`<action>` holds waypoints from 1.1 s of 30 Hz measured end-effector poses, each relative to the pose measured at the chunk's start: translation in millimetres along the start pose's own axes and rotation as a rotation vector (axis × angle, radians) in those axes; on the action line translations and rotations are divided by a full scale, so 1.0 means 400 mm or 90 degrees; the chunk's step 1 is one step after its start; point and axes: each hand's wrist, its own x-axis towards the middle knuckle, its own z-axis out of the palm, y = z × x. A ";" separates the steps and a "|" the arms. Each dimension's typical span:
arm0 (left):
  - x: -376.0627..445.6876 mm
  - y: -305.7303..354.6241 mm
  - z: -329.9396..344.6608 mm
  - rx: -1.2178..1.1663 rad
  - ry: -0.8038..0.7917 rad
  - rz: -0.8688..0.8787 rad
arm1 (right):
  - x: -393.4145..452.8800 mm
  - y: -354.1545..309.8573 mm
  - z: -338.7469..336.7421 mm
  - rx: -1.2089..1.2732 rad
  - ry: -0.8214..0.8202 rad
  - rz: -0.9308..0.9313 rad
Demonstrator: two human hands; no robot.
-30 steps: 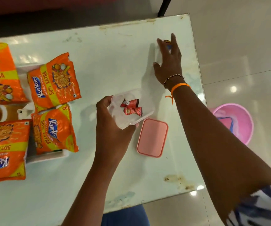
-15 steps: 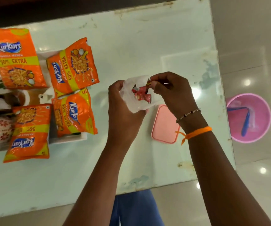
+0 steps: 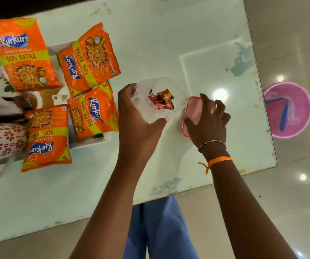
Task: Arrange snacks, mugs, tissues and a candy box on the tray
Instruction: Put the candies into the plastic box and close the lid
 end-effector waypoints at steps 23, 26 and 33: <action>-0.061 0.009 -0.088 -0.155 -0.144 -0.088 | -0.068 0.026 -0.086 1.151 -0.132 0.049; -0.056 0.014 -0.092 -0.175 -0.190 -0.093 | -0.090 0.002 -0.083 1.057 -0.216 -0.032; -0.040 0.028 -0.087 -0.173 -0.272 -0.093 | -0.107 -0.002 -0.099 0.885 -0.352 -0.172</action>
